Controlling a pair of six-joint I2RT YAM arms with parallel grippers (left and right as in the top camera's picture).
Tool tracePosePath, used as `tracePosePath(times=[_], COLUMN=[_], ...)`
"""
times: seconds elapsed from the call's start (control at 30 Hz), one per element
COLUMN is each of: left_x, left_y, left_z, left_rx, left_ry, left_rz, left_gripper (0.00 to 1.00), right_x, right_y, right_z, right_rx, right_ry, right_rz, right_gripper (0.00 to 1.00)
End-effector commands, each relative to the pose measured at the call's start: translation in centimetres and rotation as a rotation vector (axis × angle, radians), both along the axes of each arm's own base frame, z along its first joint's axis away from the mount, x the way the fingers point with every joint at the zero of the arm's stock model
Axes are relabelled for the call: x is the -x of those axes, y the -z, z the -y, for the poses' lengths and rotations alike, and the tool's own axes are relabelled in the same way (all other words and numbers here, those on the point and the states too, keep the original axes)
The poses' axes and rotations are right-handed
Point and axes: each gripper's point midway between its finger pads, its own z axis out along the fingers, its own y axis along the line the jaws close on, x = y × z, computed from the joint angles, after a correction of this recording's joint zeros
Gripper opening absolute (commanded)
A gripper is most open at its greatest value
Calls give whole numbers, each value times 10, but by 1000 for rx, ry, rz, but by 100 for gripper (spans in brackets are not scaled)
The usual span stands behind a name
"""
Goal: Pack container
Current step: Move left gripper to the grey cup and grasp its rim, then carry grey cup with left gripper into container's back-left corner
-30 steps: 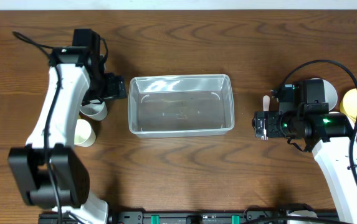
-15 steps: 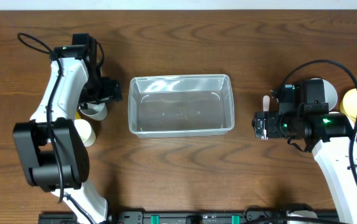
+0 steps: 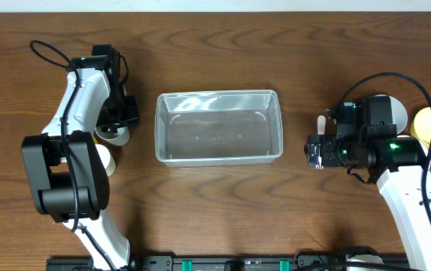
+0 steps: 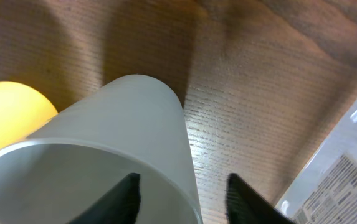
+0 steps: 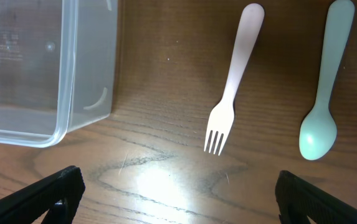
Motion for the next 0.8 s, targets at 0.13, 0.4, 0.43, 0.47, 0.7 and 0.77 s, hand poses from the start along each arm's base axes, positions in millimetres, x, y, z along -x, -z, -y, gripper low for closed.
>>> tracePosePath(times=[0.13, 0.4, 0.43, 0.47, 0.7, 0.77], left_x=[-2, -2, -2, -3, -11, -19], left_y=[-2, -2, -2, -2, -10, -22], left_z=[-4, -4, -4, -4, -4, -2], left_rx=[-17, -17, -17, -17, -18, -20], left_ry=[-5, -5, -5, -5, -2, 5], left_rz=[6, 7, 7, 7, 41, 80], left_gripper=[25, 6, 6, 6, 6, 6], right_x=[-4, -4, -4, -4, -4, -4], right_y=[-6, -6, -6, -6, -6, -6], right_z=[0, 0, 0, 0, 0, 0], right_rx=[-17, -17, -17, -17, -17, -17], right_ry=[18, 18, 18, 18, 18, 18], right_rz=[12, 12, 12, 12, 12, 12], right_gripper=[99, 99, 99, 99, 99, 99])
